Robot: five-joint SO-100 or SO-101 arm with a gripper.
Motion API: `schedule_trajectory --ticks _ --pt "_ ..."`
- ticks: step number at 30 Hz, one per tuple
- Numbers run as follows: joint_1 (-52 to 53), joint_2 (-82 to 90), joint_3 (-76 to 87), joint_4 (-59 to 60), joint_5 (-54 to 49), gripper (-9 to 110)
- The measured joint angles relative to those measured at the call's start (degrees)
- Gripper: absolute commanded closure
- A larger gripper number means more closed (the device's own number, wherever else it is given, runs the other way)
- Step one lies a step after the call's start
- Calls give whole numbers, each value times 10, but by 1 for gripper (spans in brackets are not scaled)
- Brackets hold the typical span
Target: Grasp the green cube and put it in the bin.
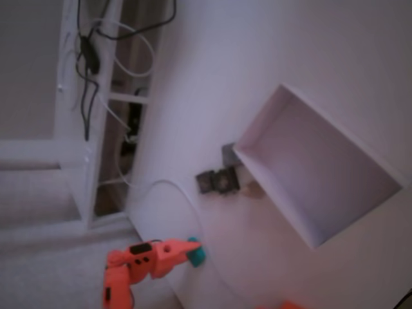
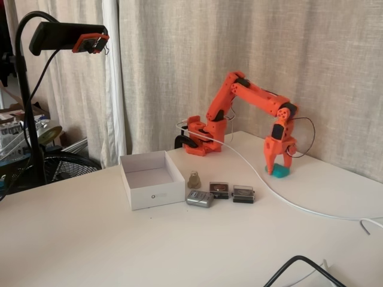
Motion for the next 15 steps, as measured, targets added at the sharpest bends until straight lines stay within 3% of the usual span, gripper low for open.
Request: schedule_trajectory --ticks 15 --pt "2 2 2 -2 0 95"
